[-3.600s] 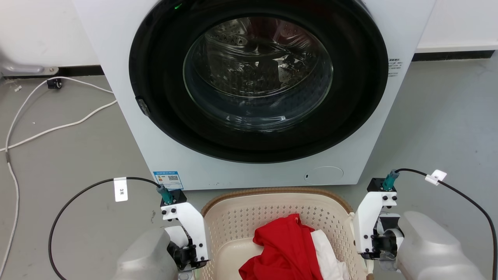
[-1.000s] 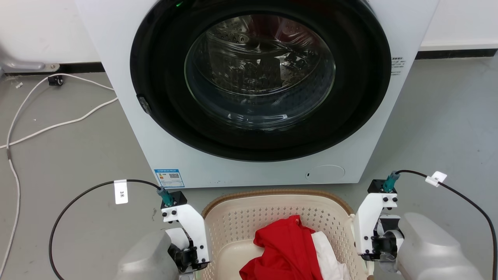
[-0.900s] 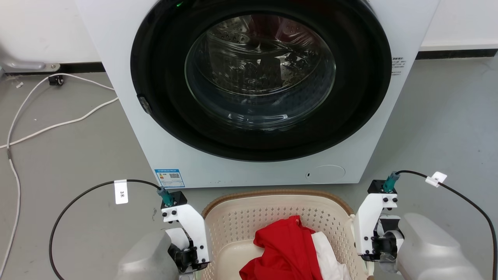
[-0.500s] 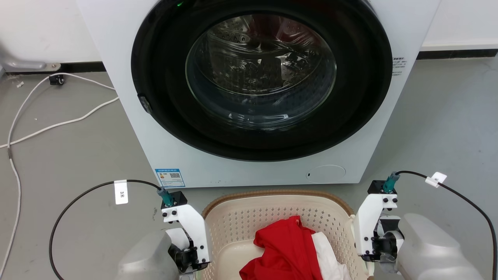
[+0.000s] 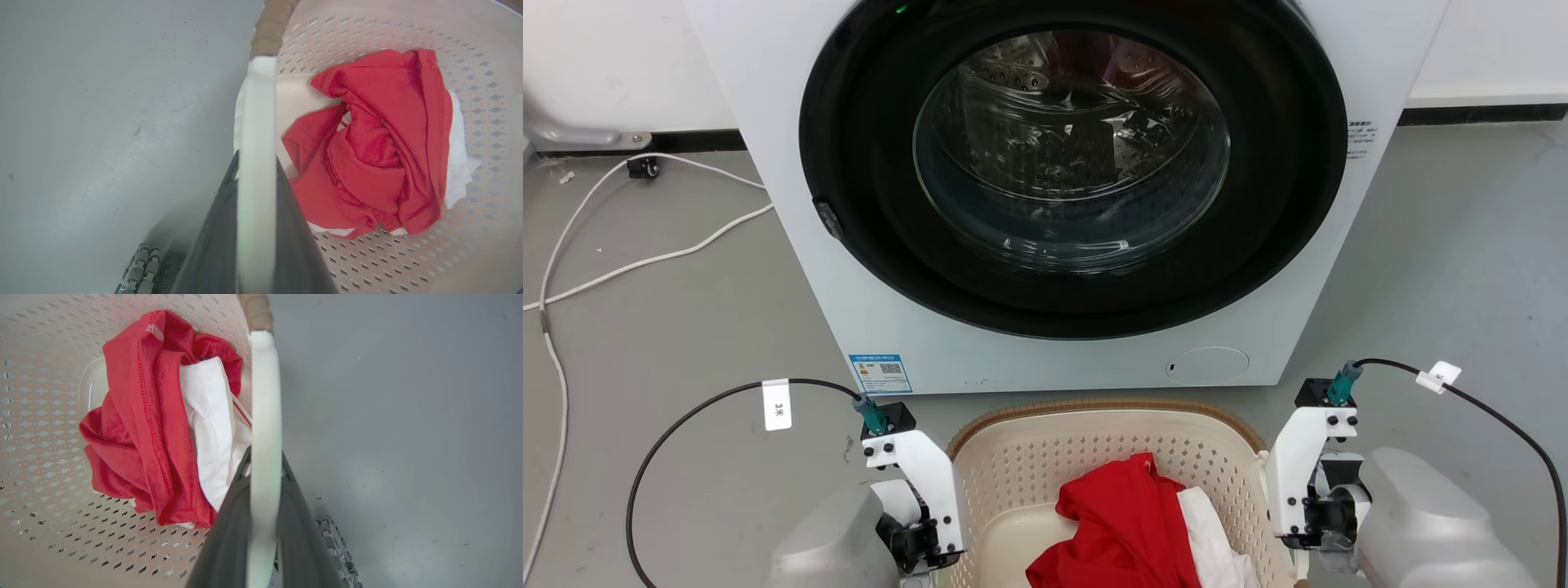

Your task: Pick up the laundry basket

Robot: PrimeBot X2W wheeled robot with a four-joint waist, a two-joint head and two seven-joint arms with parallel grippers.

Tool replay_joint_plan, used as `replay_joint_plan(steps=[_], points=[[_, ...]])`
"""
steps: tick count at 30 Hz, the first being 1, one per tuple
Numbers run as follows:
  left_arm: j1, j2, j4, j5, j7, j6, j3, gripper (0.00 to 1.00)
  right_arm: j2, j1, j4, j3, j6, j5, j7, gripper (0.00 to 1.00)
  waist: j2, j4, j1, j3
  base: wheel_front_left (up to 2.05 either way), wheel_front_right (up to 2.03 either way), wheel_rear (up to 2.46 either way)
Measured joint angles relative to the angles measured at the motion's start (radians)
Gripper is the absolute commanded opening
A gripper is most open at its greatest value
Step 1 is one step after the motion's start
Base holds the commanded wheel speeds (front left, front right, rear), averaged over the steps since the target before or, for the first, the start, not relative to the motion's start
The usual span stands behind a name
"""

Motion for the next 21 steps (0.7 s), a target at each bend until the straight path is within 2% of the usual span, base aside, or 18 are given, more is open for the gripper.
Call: replay_joint_plan(steps=[21], points=[[0.004, 0.0, 0.0, -0.007, -0.017, 0.0, -0.009, 0.0, 0.0, 0.003, 0.0, -0.005, 0.0, -0.006, -0.001, 0.0, 0.0, 0.004, 0.0, -0.006, 0.0, 0.0, 0.0]])
